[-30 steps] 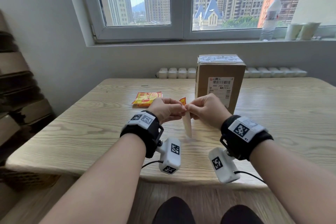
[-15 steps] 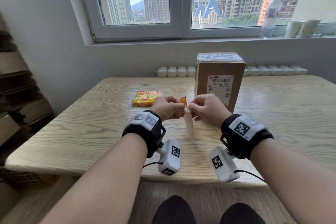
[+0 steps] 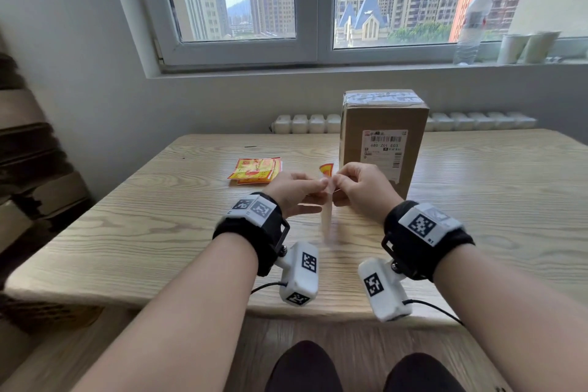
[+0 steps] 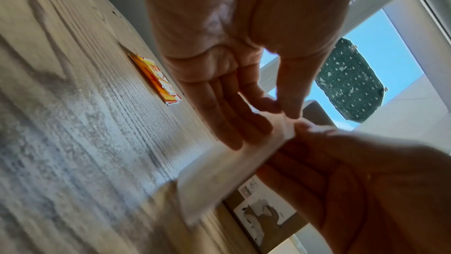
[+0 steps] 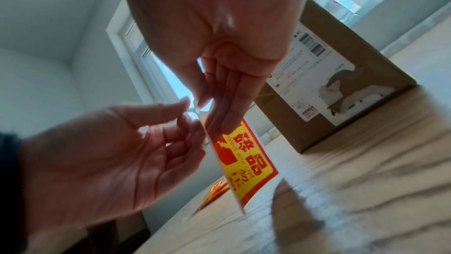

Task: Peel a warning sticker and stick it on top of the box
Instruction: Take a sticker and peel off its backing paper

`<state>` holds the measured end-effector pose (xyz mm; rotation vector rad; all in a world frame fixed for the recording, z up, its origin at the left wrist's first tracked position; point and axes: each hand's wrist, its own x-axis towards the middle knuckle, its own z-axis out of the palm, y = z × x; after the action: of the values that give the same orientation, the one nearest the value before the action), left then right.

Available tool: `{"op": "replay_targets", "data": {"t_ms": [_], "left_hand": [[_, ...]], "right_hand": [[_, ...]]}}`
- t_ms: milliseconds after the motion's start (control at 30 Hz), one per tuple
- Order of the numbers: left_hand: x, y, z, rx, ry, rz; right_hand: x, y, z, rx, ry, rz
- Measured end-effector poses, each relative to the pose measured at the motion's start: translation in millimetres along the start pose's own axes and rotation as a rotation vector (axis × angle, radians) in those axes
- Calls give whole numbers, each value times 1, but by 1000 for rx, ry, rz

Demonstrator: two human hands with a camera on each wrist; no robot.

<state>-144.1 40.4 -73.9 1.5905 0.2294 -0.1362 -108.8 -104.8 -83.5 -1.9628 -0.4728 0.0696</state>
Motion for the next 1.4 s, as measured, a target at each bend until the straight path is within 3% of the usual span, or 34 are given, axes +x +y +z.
{"op": "replay_targets", "data": {"t_ms": [133, 233, 433, 633, 1033, 1233, 1300, 1400], "left_hand": [[-3, 2, -3, -30, 20, 23], [-3, 2, -11, -60, 71, 21], [-2, 0, -7, -101, 62, 20], [-1, -2, -4, -114, 72, 29], [-4, 6, -13, -43, 146, -19], [-2, 3, -13, -96, 178, 3], [-2, 2, -8, -152, 147, 9], [-4, 2, -1, -53, 69, -15]], "right_hand": [[2, 3, -3, 194, -26, 134], [4, 7, -12, 351, 32, 229], [2, 7, -10, 448, -10, 254], [1, 9, -9, 129, -73, 180], [3, 16, -5, 434, -17, 332], [4, 16, -1, 415, 13, 350], [7, 13, 0, 389, 39, 325], [9, 8, 2, 345, 39, 265]]}}
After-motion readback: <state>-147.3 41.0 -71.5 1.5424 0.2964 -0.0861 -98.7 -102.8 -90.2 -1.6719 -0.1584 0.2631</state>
